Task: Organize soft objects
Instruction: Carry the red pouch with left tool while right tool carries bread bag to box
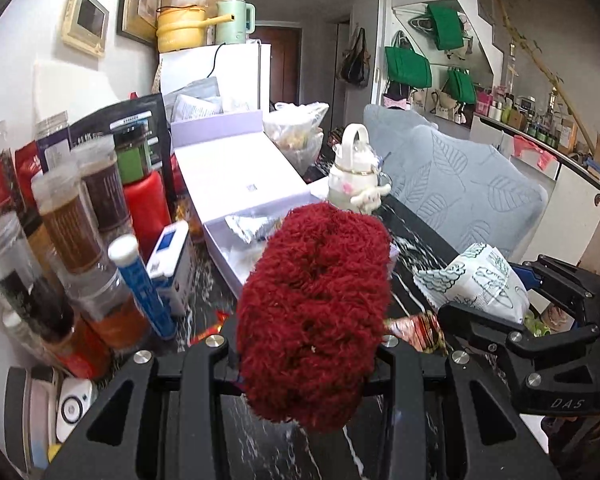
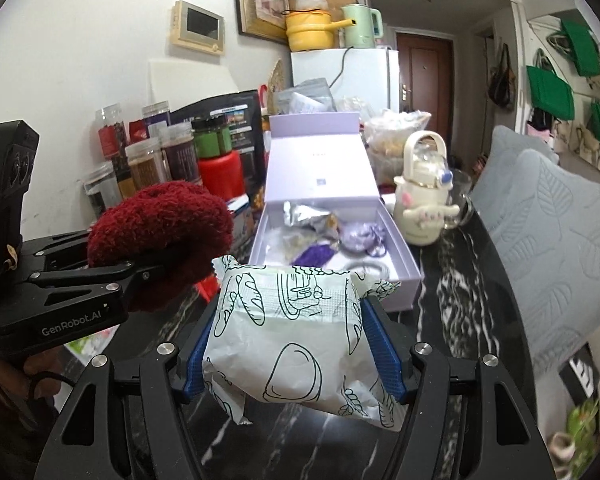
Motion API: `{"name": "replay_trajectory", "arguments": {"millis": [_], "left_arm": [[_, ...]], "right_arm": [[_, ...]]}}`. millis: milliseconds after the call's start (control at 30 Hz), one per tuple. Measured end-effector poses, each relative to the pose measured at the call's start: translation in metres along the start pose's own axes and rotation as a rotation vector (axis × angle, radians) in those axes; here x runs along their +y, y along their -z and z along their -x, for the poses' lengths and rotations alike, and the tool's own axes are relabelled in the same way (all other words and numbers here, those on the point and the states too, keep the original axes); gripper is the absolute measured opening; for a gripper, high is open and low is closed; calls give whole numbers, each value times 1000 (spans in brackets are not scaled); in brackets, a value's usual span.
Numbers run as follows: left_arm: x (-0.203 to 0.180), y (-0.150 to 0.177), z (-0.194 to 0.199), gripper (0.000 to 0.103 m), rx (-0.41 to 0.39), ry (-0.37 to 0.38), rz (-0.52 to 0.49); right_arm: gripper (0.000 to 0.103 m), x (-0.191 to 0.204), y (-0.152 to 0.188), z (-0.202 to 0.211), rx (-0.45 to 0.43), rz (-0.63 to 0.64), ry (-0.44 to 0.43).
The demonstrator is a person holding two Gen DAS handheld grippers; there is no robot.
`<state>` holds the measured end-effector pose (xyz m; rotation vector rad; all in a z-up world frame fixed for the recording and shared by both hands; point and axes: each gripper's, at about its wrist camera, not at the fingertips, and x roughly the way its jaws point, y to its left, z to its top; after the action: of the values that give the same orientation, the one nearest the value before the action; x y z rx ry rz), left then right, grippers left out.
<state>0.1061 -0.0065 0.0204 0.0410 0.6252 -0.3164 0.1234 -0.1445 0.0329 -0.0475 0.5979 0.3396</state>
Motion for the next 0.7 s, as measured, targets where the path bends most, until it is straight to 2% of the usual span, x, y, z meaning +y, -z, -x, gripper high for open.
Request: {"name": "replay_trajectory", "arguments": {"millis": [367, 700], "left_arm": [[7, -51, -16, 36, -68, -36, -16], [14, -83, -35, 36, -96, -57, -38]], "right_arm": [[68, -17, -47, -21, -43, 42, 14], [68, -31, -82, -36, -87, 69, 23]]}}
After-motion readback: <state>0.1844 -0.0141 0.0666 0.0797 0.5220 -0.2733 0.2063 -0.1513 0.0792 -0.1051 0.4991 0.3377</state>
